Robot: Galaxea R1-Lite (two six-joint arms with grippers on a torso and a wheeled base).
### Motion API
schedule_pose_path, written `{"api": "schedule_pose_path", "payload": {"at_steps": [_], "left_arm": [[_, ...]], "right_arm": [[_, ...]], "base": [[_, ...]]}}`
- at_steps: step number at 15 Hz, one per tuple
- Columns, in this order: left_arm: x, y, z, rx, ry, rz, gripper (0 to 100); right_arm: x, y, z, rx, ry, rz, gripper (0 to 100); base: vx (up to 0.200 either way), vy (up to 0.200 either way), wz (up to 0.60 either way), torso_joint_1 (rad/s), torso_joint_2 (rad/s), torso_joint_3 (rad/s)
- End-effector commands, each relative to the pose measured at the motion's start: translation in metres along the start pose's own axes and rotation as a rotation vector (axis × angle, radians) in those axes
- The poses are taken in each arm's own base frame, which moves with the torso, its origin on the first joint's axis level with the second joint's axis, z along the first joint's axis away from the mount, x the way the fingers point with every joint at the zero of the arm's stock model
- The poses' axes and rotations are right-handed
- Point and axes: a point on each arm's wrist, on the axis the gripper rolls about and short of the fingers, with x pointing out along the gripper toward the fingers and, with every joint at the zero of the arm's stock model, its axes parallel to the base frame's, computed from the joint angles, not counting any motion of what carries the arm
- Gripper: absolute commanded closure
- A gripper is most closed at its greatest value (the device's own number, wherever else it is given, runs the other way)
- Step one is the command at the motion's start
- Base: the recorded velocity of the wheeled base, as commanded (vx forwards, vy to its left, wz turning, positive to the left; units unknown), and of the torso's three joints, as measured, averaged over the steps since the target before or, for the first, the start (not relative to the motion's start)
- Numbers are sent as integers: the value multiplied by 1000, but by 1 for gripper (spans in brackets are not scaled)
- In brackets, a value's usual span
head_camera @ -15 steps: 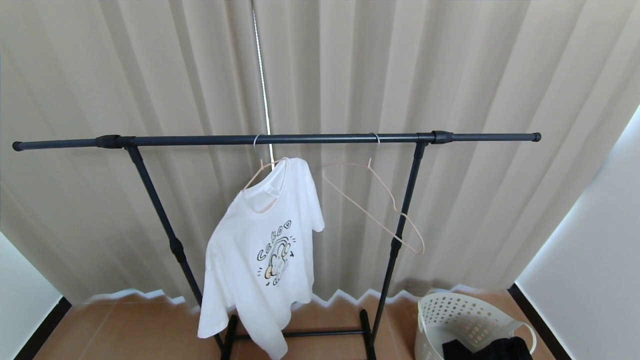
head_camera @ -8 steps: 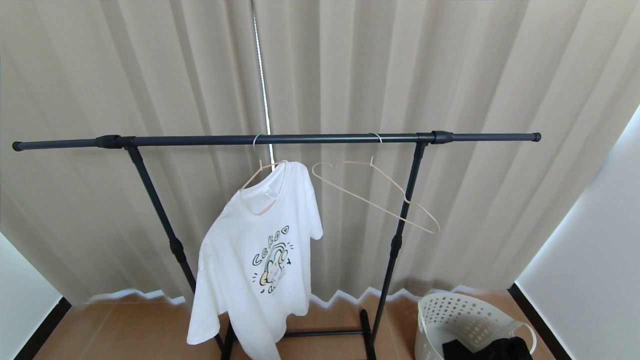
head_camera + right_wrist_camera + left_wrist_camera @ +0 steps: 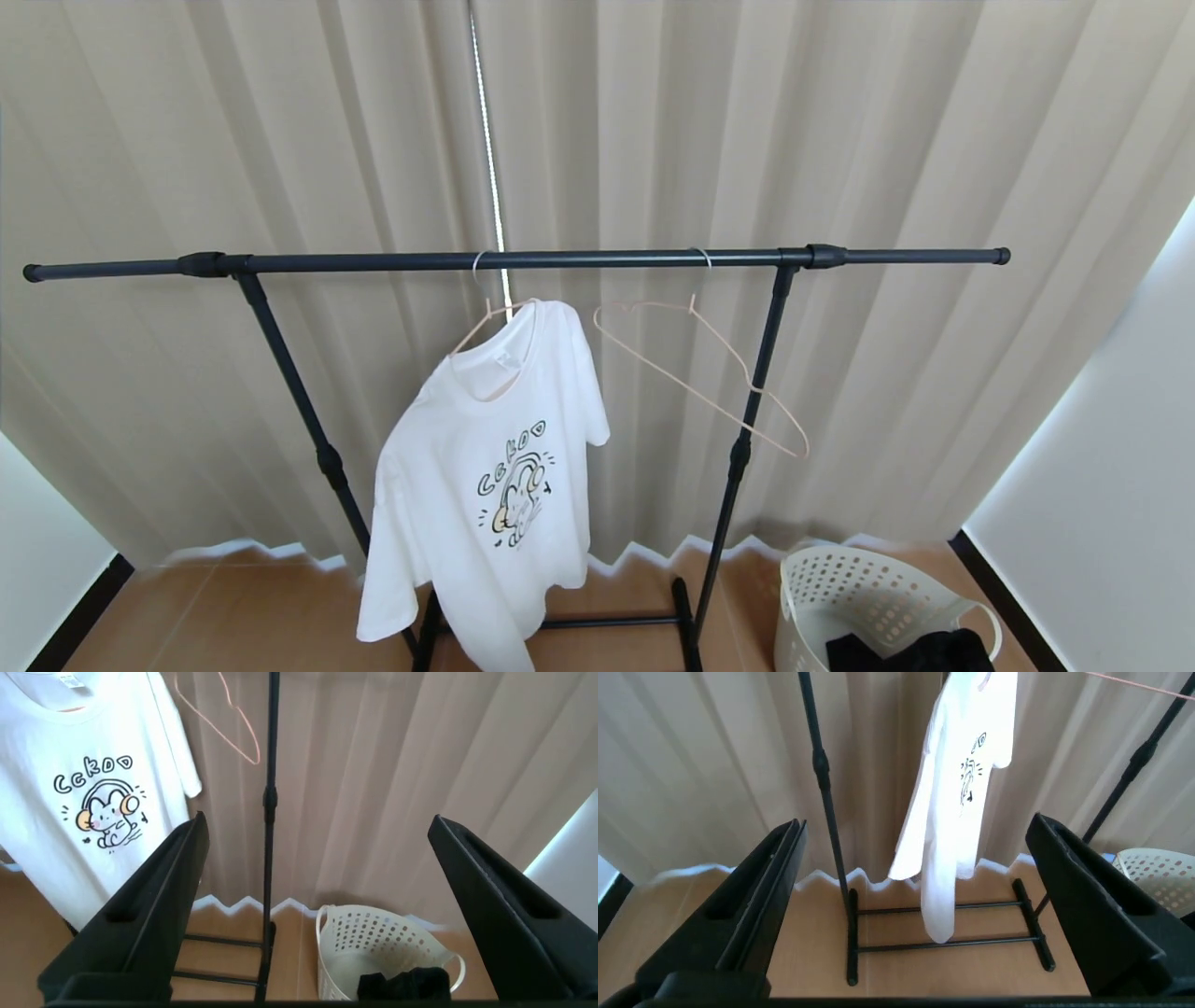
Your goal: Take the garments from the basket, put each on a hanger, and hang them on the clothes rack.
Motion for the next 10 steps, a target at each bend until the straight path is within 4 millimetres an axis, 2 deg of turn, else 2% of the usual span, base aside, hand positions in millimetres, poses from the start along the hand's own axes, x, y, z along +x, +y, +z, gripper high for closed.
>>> {"api": "schedule_pose_path", "payload": {"at_steps": [1, 8, 10], "left_arm": [[0, 0, 0, 0, 3, -1, 0], [-1, 0, 0, 5, -8, -31, 0], [-8, 1, -3, 21, -102, -97, 0]], "right_arm": [[0, 0, 0, 9, 1, 1, 0], [0, 0, 0, 9, 2, 3, 0], [0, 0, 0, 7, 2, 3, 0]], "base": [[0, 0, 0, 0, 0, 0], [0, 0, 0, -7, 9, 5], [0, 0, 0, -127, 310, 159]]}}
